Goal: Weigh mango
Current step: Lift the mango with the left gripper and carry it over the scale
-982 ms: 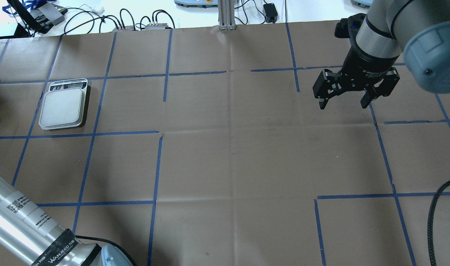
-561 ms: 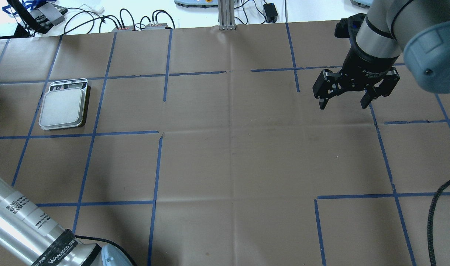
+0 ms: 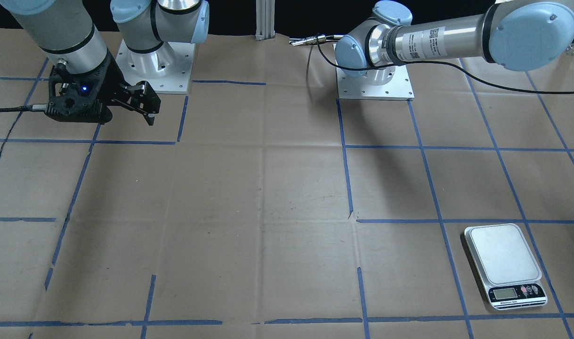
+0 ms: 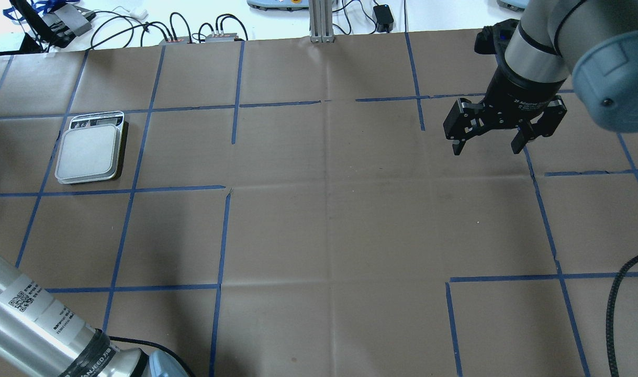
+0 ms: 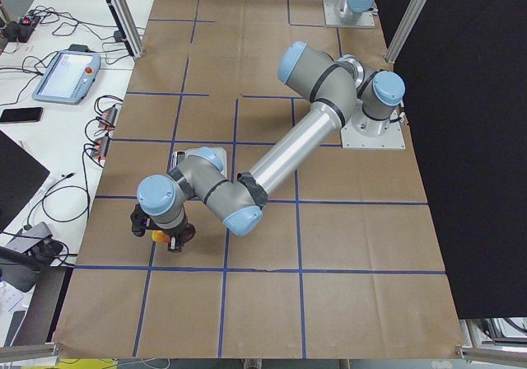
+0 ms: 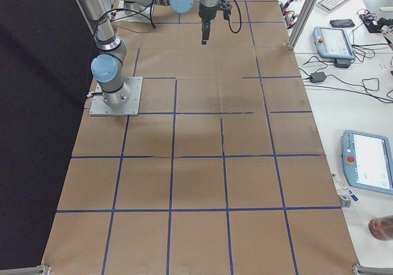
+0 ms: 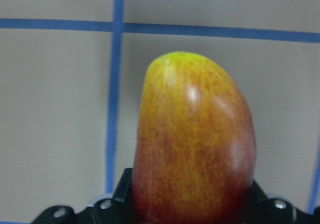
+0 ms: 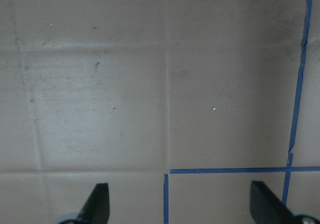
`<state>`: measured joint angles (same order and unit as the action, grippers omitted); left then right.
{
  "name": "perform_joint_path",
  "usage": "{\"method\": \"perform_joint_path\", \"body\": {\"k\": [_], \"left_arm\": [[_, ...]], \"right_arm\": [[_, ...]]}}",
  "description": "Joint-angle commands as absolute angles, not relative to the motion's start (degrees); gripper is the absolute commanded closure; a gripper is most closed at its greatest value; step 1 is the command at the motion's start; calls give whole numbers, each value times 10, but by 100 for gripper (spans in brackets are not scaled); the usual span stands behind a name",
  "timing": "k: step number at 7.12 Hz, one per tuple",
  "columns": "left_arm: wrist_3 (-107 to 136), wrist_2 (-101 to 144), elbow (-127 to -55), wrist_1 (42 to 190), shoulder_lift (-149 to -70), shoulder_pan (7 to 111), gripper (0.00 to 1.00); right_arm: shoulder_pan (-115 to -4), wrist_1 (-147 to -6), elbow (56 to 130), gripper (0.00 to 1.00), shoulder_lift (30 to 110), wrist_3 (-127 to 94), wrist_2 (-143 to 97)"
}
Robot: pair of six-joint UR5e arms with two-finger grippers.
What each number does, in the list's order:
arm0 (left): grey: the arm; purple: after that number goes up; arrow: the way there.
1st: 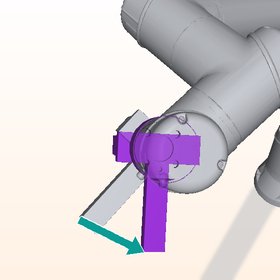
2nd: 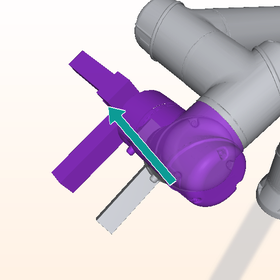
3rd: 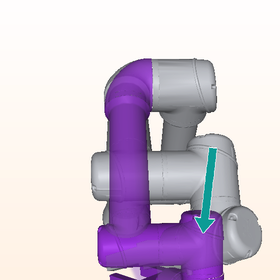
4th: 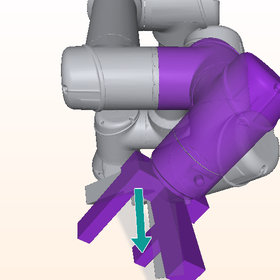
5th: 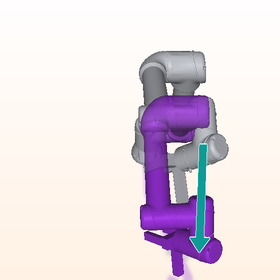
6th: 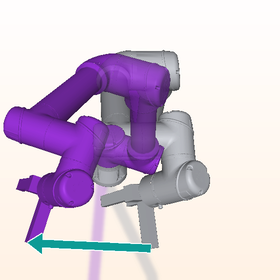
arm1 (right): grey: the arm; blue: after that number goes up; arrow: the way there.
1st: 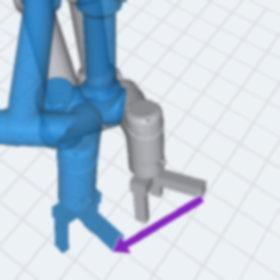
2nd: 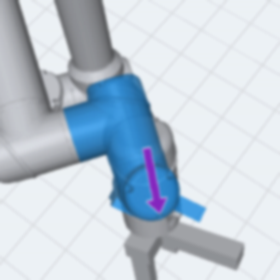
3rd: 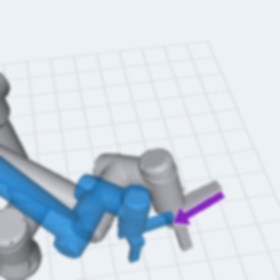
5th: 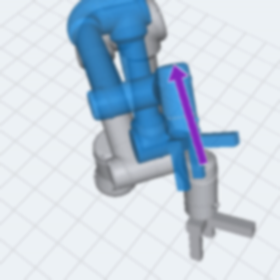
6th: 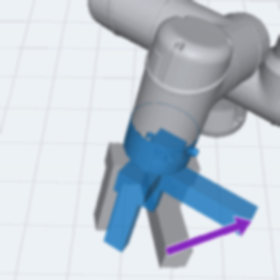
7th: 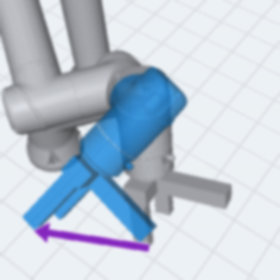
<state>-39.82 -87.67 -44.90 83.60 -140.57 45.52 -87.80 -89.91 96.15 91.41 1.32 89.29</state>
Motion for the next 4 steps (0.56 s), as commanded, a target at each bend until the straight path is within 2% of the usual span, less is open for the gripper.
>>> {"method": "perform_joint_path", "body": {"k": [1, 3, 4], "left_arm": [[-278, -875, -574, 839, -1307, 524, 48], [-174, -875, -732, 783, -1218, 579, 48], [-136, -875, -796, 730, -1204, 601, 48]], "right_arm": [[-878, -899, 962, 0, 914, 13, 893], [-878, -899, 962, 0, 914, 13, 893], [-878, -899, 962, 0, 914, 13, 893]]}}
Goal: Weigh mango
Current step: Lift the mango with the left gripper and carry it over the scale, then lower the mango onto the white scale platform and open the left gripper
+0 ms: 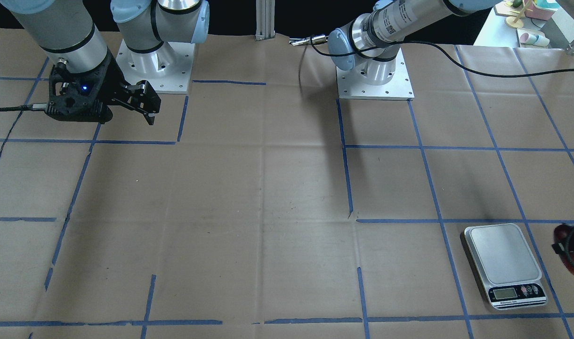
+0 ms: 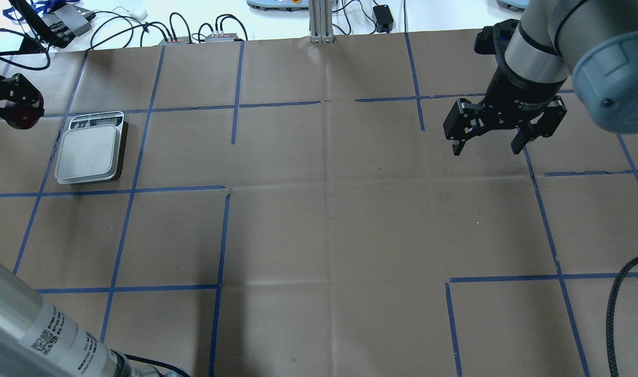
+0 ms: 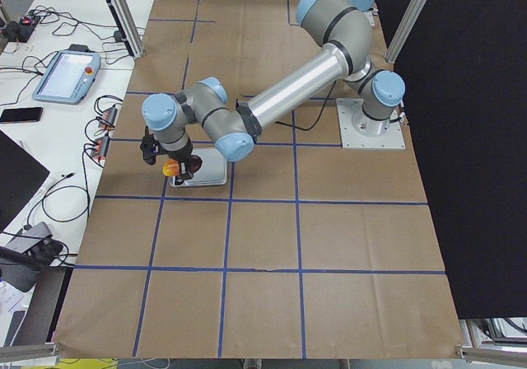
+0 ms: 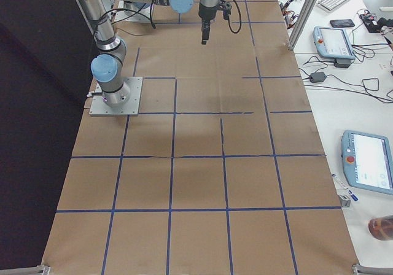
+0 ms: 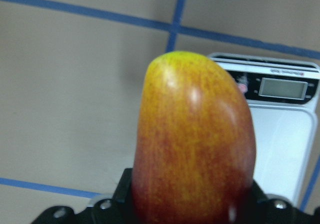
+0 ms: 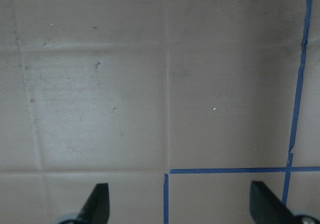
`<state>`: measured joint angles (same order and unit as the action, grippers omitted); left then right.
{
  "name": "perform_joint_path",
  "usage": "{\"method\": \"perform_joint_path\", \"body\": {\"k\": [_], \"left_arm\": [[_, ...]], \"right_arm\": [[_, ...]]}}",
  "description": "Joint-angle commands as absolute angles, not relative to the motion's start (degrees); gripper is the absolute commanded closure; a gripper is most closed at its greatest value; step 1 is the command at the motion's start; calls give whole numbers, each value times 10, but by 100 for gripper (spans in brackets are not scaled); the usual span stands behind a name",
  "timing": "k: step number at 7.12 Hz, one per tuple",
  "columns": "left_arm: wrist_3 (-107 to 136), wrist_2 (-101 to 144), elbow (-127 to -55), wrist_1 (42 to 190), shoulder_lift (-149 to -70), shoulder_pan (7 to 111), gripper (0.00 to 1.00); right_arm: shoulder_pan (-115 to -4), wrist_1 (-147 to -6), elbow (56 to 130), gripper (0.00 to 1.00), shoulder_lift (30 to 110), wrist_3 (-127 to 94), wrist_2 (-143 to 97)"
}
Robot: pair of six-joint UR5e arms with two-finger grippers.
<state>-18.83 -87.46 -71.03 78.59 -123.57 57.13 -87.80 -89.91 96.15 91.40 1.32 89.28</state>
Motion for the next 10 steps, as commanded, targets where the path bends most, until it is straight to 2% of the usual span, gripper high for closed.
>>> {"method": "perform_joint_path", "body": {"k": [1, 2, 4, 5, 6, 10], "left_arm": [[-127, -875, -855, 673, -1201, 614, 47], [-131, -886, -877, 629, -1208, 609, 46], [-132, -918, -869, 621, -1242, 592, 45], [-132, -919, -870, 621, -1241, 589, 41], [-131, -922, -870, 621, -1231, 591, 0], [-121, -920, -884, 669, -1096, 605, 0]], "right_arm": [[-878, -899, 962, 0, 914, 13, 893], [-878, -899, 962, 0, 914, 13, 893], [-878, -899, 962, 0, 914, 13, 893], [-878, -899, 962, 0, 914, 13, 893], [-878, -899, 962, 0, 914, 13, 893], [-878, -899, 962, 0, 914, 13, 892]]}}
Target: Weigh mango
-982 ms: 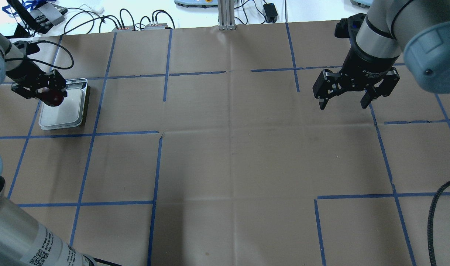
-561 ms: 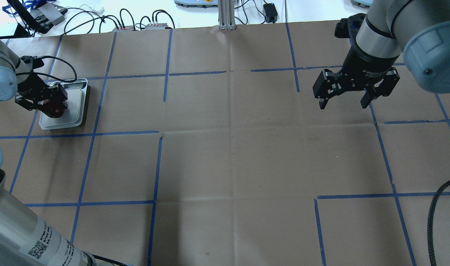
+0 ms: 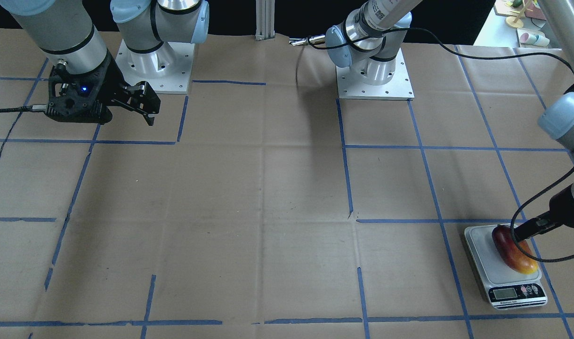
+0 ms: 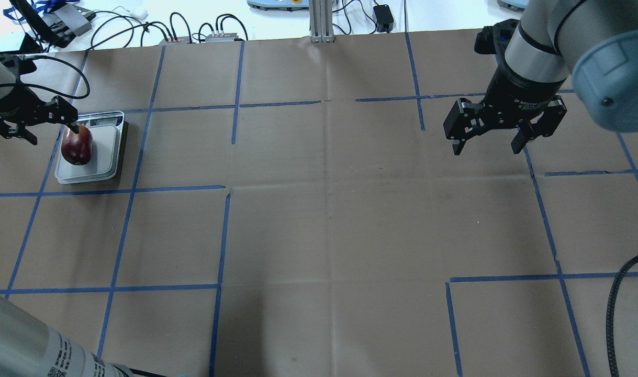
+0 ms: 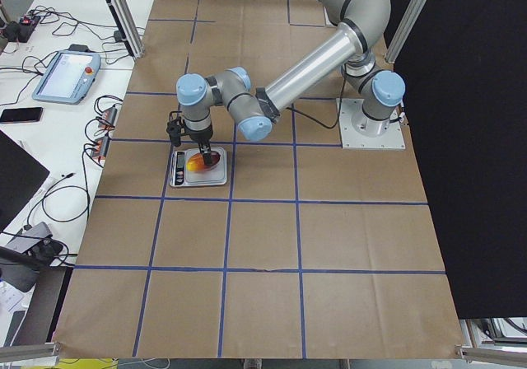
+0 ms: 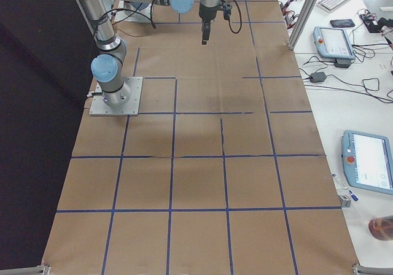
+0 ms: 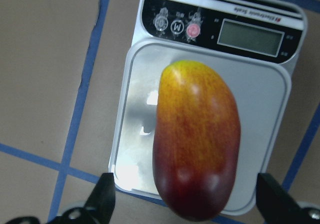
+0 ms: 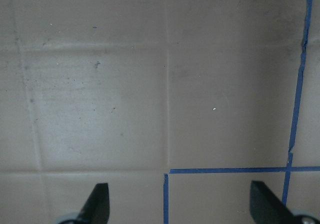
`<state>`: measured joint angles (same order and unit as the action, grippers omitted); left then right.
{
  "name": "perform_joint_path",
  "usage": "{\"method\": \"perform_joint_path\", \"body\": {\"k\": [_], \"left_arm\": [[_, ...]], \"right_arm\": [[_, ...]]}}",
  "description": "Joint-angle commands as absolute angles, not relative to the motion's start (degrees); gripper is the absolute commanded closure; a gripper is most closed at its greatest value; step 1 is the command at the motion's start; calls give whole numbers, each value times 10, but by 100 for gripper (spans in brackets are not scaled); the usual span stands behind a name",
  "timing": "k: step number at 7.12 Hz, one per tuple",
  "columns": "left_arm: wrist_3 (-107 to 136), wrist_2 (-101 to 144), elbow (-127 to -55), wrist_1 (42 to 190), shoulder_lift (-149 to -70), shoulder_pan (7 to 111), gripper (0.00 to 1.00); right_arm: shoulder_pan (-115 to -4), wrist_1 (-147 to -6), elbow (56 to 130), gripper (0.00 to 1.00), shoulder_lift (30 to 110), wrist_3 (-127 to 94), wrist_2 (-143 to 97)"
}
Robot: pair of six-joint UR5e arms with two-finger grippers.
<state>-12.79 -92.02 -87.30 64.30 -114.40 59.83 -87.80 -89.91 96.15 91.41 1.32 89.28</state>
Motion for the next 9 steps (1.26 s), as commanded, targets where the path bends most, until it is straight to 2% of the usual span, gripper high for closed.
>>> {"method": "perform_joint_path", "body": {"k": [1, 4, 7, 9], "left_arm": [[-94, -921, -889, 727, -1038, 633, 0], [49, -919, -889, 869, -947, 777, 0], [130, -914, -888, 887, -940, 896, 0], [131, -911, -887, 887, -936, 904, 0]], "right_arm": [[-878, -899, 962, 0, 914, 13, 893], [-878, -899, 962, 0, 914, 13, 893], [-878, -899, 962, 0, 914, 13, 893], [-878, -899, 962, 0, 914, 13, 893]]}}
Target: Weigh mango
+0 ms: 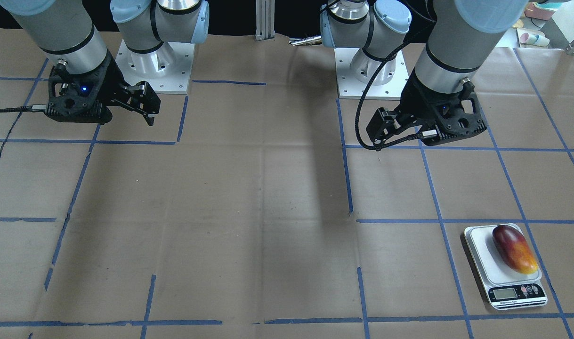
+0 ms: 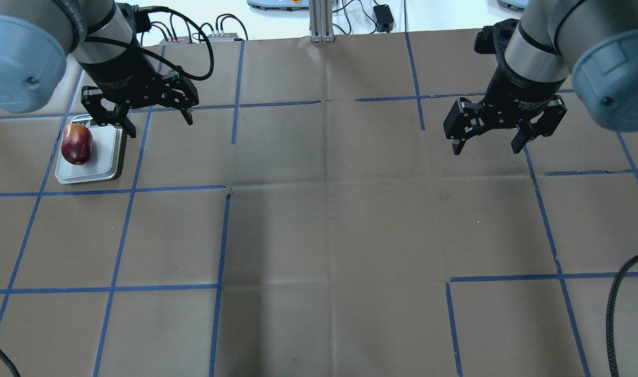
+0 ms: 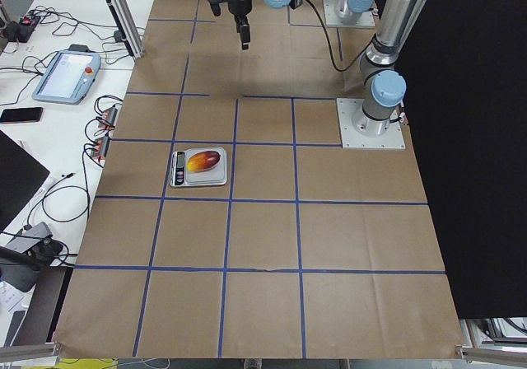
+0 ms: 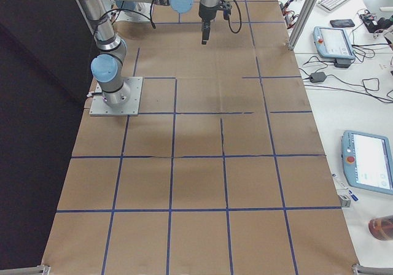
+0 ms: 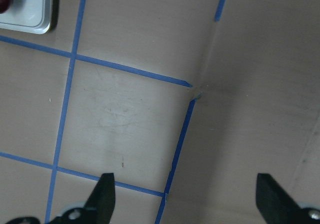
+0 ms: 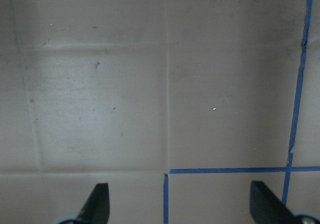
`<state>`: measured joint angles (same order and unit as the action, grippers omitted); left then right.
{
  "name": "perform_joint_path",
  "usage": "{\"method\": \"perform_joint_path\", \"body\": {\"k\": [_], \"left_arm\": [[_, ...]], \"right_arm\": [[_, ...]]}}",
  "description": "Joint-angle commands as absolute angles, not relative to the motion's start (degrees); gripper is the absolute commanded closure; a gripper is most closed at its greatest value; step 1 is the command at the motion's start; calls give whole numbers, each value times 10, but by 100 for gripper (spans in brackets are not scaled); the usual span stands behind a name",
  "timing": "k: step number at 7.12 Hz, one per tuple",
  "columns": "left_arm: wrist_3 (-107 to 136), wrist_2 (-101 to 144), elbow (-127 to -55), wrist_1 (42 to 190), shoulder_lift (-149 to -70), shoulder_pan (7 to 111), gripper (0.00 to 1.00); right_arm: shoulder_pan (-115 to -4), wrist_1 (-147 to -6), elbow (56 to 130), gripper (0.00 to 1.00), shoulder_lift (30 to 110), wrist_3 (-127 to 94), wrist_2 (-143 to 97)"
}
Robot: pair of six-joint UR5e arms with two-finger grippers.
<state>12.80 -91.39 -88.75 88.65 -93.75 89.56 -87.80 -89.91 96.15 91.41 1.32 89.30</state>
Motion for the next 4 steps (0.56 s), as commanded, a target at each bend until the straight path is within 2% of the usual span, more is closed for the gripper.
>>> {"method": "perform_joint_path", "body": {"k": [1, 4], "left_arm": [[131, -911, -887, 887, -936, 904, 0], [128, -910, -888, 887, -931, 904, 0]], "right_arm": [[-878, -899, 962, 0, 914, 13, 893], [-878, -899, 962, 0, 914, 13, 893]]}}
